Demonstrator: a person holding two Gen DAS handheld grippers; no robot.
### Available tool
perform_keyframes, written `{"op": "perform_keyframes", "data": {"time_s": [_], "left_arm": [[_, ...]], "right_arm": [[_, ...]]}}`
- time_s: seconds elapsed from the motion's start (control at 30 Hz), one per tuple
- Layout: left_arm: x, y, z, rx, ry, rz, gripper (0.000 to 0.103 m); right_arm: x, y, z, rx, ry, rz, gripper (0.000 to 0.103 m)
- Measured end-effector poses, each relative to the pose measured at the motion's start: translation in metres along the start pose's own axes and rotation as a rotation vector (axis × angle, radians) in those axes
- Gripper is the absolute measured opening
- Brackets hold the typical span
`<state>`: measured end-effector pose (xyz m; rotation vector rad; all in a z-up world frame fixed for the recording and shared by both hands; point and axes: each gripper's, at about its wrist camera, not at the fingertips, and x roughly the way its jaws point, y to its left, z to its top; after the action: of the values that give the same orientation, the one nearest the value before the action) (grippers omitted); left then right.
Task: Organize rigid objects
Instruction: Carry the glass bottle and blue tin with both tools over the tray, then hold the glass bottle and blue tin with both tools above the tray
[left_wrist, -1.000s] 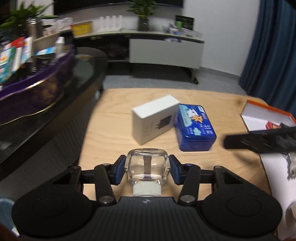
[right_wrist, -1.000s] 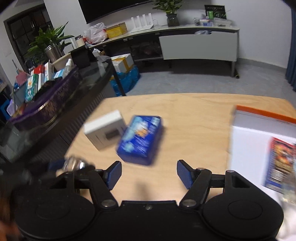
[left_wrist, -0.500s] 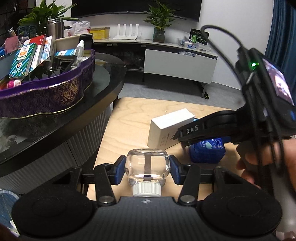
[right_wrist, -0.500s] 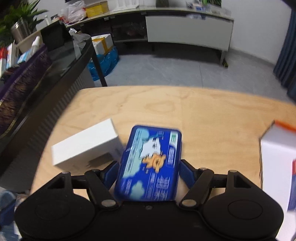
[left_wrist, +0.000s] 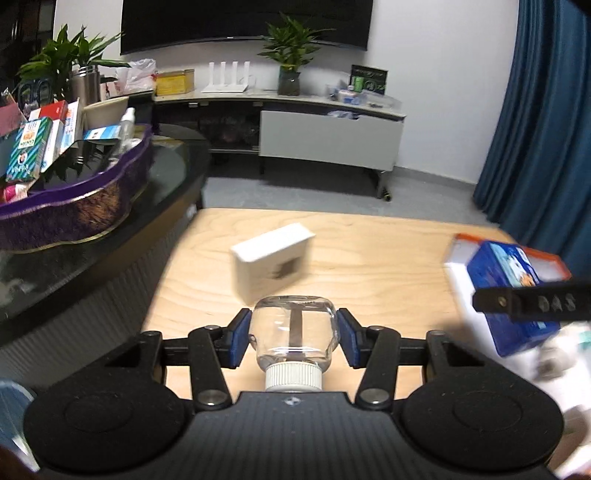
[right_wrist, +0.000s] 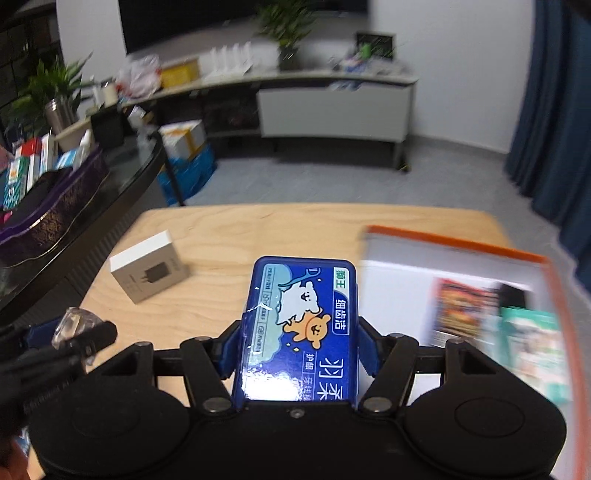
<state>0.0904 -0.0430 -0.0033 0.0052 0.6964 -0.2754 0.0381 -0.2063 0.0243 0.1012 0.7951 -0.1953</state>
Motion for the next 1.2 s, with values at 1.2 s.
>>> {"op": "perform_keyframes", "data": {"time_s": [1.2], "left_arm": [[-0.054,-0.183,-0.017,0.160,0.014,-0.181,0.050]], "right_arm": [[-0.141,-0.156,-0.076,0.146,-0.138,-0.100,0.075]]}}
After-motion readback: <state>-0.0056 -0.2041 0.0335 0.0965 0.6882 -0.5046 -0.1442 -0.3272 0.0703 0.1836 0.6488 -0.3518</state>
